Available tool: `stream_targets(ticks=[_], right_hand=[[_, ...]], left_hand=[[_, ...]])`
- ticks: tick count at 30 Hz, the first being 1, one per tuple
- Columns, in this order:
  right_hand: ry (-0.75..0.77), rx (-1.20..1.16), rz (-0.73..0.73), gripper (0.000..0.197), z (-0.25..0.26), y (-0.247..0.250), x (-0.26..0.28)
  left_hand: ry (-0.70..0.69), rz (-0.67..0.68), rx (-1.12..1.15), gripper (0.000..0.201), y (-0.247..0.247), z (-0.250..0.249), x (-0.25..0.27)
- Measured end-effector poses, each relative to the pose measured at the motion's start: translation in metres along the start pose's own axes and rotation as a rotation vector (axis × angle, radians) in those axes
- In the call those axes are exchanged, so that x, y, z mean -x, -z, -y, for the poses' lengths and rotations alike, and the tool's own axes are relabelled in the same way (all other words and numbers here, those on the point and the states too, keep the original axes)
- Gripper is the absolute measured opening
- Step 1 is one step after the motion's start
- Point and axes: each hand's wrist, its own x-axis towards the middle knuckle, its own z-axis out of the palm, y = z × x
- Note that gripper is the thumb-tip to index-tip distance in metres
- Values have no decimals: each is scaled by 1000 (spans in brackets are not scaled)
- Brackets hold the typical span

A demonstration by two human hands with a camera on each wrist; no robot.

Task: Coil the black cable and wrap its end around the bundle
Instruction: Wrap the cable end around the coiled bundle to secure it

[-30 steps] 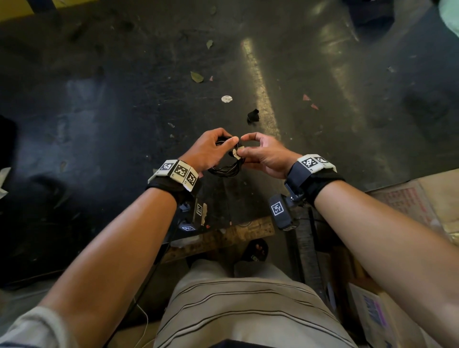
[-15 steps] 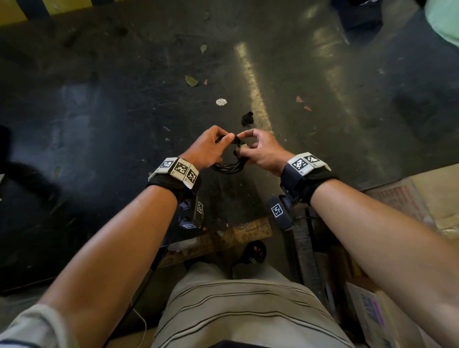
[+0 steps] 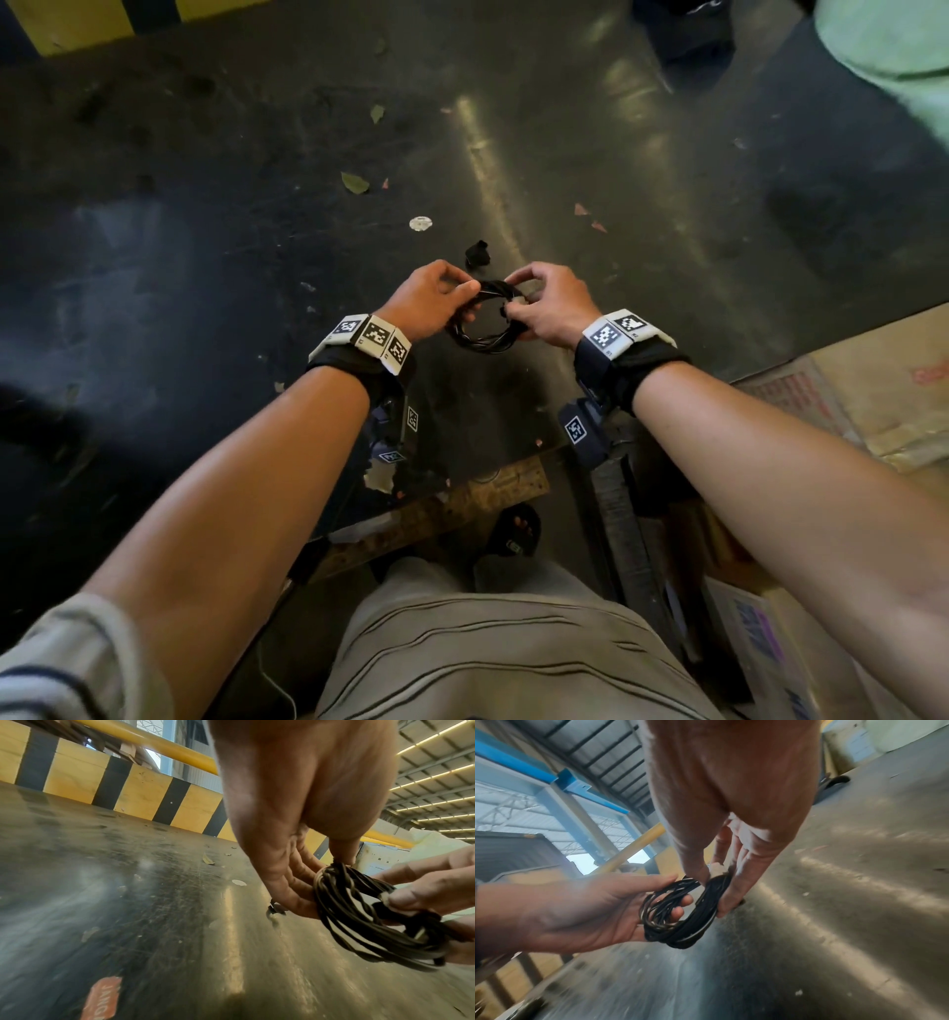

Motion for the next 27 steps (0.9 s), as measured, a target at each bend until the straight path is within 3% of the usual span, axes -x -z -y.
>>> stream_targets(ticks=[4, 9, 14, 21, 27], right_hand=[[-72, -27, -39, 28, -12, 23, -15], [-110, -104, -88, 25, -40, 45, -37], [-133, -198, -100, 27, -56, 63, -42], [-122, -295, -97, 25, -61, 72, -41], [-119, -378, -40, 26, -60, 71, -33]], left_hand=[[64, 2, -10, 31, -6, -16, -23], [60, -195, -312, 24, -2, -11, -74], [51, -273, -534, 46, -20, 5, -112], [59, -401, -588, 26, -34, 24, -132], [83, -423, -489, 13, -28, 24, -126]])
